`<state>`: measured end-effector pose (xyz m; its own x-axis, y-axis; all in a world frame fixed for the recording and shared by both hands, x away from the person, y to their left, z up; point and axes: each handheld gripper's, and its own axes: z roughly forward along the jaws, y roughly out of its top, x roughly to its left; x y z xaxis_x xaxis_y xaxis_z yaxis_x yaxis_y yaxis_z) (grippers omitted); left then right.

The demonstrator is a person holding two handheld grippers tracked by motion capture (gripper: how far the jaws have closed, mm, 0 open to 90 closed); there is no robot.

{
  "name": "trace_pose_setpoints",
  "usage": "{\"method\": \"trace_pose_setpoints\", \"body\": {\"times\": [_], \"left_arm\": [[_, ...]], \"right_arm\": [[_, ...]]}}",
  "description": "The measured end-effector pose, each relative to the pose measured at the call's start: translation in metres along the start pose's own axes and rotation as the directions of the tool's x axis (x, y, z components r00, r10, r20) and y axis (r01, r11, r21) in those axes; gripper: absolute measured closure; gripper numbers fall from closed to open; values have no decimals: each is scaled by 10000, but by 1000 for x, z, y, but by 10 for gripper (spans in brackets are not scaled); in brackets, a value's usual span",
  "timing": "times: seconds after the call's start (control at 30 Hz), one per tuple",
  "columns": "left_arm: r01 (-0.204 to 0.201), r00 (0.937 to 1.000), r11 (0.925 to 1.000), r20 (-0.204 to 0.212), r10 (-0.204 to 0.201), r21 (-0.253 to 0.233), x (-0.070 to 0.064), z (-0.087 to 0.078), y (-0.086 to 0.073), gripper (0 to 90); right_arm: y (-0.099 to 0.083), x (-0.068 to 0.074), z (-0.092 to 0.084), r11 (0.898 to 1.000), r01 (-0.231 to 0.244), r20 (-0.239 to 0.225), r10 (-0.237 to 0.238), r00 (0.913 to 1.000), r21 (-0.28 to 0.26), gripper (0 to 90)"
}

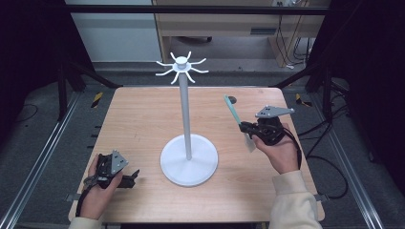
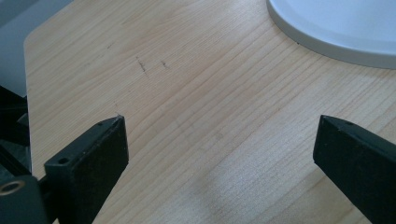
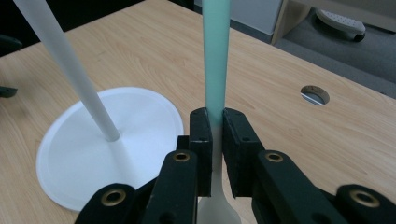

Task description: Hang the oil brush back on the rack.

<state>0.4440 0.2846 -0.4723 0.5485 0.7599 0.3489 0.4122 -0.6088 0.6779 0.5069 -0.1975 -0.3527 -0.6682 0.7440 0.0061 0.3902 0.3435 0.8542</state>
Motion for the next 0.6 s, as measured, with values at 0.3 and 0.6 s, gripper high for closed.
{"method": "trace_pose_setpoints", "body": {"times": [0.3,0.6], "left_arm": [[2,10000,10000,-9,-3,-29,0,0,0,28],[16,10000,10000,-26,-16,-58,-1,0,0,28]], "right_arm": [[7,8,-11,9979,6,-205,-19,9998,-647,825],[16,20,-21,9927,314,-225,-343,9992,-1166,825]]}}
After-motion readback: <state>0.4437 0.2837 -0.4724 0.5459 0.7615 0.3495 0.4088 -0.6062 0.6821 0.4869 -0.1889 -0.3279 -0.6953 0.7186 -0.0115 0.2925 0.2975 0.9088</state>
